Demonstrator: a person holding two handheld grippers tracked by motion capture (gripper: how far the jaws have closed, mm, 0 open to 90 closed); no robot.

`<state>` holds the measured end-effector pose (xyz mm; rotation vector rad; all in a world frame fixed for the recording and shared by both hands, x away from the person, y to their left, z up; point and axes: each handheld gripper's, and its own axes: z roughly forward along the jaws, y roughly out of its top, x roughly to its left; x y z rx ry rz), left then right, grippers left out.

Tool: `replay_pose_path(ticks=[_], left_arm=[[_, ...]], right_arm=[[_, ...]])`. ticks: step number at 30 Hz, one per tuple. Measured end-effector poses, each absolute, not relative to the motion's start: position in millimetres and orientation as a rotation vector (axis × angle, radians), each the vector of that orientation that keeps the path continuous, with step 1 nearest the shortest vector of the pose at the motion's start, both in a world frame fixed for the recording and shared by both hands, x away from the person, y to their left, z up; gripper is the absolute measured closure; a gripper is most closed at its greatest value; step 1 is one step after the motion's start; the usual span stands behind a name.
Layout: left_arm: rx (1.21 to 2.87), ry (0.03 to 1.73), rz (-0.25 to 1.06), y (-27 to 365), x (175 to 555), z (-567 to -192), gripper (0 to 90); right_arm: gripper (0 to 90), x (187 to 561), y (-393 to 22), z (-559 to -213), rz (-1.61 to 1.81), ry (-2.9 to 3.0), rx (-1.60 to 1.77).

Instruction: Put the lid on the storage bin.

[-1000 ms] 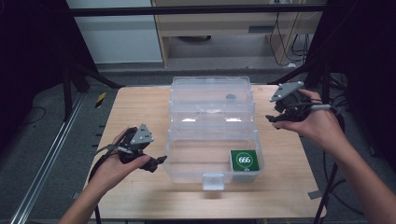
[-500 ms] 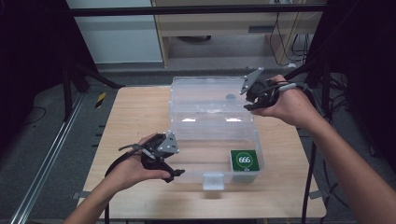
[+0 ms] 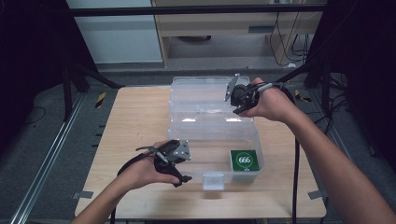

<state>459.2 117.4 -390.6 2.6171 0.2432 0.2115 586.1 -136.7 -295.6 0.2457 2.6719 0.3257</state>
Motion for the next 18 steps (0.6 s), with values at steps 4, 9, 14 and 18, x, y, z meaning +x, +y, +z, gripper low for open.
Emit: replay_pose_path(ticks=[4,9,14,18], left_arm=[[2.643,0.222,0.219,115.2,457.6,-392.5,16.8],[2.67,0.212,0.202,113.7,457.9,-392.2,33.1],[2.689,0.196,0.163,110.7,456.9,-392.8,46.7],[2.706,0.173,0.152,108.7,455.4,-393.2,53.8]], right_arm=[[71.3,588.8,-135.6,-298.8,0.294,2.683,0.209],[78.7,586.9,-131.8,-301.8,0.279,2.688,0.146],[80.6,586.0,-130.2,-302.4,0.259,2.682,0.116],[80.6,586.6,-131.4,-302.6,0.267,2.684,0.121]])
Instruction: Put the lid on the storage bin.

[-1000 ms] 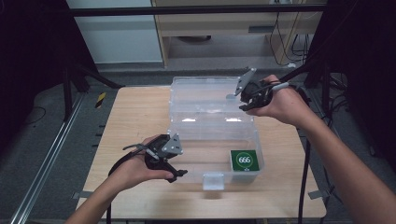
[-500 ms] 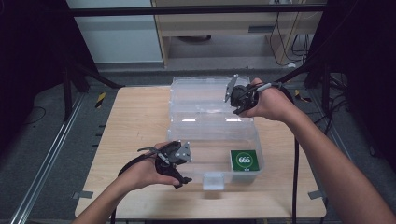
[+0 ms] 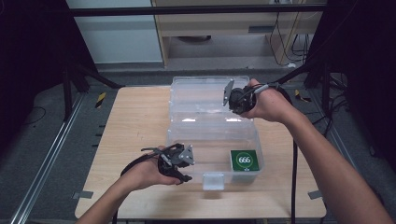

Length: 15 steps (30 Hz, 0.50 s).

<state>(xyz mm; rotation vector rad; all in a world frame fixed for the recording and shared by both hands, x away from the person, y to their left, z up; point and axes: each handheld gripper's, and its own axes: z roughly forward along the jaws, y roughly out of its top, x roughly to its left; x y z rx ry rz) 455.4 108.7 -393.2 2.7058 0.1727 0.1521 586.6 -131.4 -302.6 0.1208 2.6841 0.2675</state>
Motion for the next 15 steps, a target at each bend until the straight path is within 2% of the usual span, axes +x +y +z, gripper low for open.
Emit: replay_pose_path(ticks=[7,8,9,15], left_arm=[[2.761,0.166,0.121,106.5,459.5,-399.6,70.1],[2.772,0.161,0.119,107.1,460.7,-399.6,70.1],[2.773,0.168,0.103,108.0,462.1,-400.9,75.0],[2.78,0.157,0.083,106.8,462.1,-401.1,81.4]], right_arm=[[80.6,587.0,-131.2,-303.0,0.271,2.683,0.121],[80.5,587.1,-130.8,-302.8,0.264,2.686,0.122],[80.6,587.3,-130.4,-302.9,0.265,2.687,0.124],[80.6,587.4,-129.6,-303.3,0.269,2.683,0.118]])
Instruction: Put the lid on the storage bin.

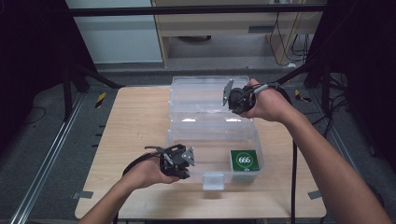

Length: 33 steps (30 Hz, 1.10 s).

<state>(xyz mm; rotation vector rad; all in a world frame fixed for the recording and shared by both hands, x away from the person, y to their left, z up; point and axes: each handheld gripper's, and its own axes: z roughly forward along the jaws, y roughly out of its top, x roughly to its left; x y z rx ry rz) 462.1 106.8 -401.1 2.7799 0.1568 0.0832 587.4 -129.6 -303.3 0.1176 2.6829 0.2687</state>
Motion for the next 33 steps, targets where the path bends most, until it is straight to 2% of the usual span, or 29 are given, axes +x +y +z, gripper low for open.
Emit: replay_pose_path(ticks=[19,25,27,28,29,33], left_arm=[[2.706,0.257,0.166,111.5,455.4,-404.8,80.6],[2.699,0.278,0.183,111.3,455.1,-405.8,80.1],[2.685,0.359,0.167,111.2,450.5,-407.3,79.6],[2.685,0.359,0.167,111.2,450.5,-407.3,79.4],[2.7,0.283,0.199,111.1,454.4,-406.4,79.4],[2.704,0.291,0.208,111.3,455.2,-406.7,78.8]], right_arm=[[87.0,575.6,-125.9,-295.5,0.302,2.715,0.07],[87.1,555.8,-124.3,-290.1,0.301,2.699,0.026],[87.1,547.9,-124.1,-289.2,0.307,2.691,0.011],[87.1,547.9,-124.1,-289.2,0.307,2.691,0.011],[87.1,543.6,-124.3,-288.6,0.306,2.69,0.006],[86.8,524.7,-127.8,-288.4,0.336,2.683,-0.017]])
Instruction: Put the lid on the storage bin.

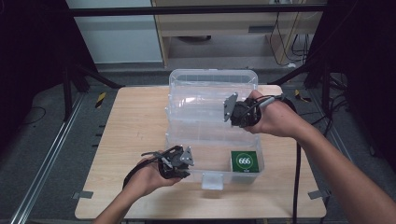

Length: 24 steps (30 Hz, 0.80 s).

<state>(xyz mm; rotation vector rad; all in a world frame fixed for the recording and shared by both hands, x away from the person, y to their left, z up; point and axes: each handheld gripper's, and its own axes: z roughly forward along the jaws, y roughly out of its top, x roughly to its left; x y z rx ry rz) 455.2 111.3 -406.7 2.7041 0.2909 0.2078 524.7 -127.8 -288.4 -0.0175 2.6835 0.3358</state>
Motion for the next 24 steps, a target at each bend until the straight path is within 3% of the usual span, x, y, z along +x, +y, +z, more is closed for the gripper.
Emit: replay_pose_path(ticks=[3,14,24], left_arm=[[2.692,0.364,0.182,111.1,452.7,-407.6,78.6],[2.687,0.329,0.25,96.6,458.2,-408.0,80.1],[2.684,0.333,0.24,97.7,459.3,-408.4,79.5]], right_arm=[[86.4,520.8,-130.1,-288.9,0.336,2.68,-0.021],[85.6,546.7,-131.5,-290.5,0.313,2.661,0.04],[86.2,525.2,-133.4,-291.6,0.321,2.629,-0.034]])
